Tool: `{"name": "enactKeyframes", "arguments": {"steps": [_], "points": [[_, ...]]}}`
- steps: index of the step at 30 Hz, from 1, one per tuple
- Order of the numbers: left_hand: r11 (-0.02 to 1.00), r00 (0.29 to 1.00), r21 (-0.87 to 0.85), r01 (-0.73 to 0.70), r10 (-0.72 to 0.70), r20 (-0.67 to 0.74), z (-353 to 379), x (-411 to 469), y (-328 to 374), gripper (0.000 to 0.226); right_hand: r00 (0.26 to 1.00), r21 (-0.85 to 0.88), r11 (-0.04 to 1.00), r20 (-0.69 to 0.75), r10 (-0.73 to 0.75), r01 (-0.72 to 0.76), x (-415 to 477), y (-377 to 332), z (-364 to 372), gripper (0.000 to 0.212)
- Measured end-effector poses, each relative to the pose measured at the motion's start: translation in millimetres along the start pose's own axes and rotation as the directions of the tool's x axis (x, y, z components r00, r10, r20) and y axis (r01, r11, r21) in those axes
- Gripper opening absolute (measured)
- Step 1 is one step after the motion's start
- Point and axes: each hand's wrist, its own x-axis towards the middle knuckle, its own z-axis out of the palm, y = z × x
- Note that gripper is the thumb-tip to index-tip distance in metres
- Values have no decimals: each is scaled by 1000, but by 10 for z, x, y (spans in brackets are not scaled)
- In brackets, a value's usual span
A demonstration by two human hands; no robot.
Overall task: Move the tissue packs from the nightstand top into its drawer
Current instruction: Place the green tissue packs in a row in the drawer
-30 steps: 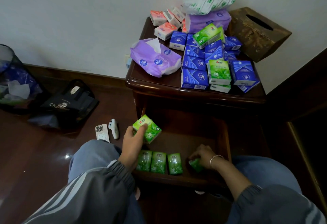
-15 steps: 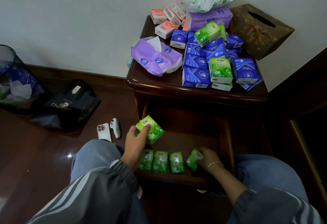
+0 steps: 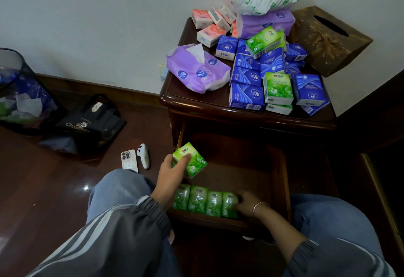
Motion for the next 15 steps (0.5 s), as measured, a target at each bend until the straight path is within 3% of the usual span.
{"name": "enactKeyframes", "arguments": {"steps": [6,8,11,13,15], "points": [[997,993,71,16,-24,113,30,16,-76,28,986,-36,999,164,44,-39,-111,-37,-114,62],[992,987,124,-5,-15,158,47,-22,-85,24,992,-23,999,116,45,-42,-156,-72,-160,57],[980,973,195,-42,-4,230,72,-97,-74,24,997,256,966,-79,-23,42,-249,-199,-281,42],[971,960,237,-45,-23,278,97,-139,-71,26,993,524,844,-66,-95,116,-367,-334,-350,21],[958,944,283,-46,-51,327,127,-179,-78,29,986,597,791,-4,-168,137,-491,-435,-362,13]]}}
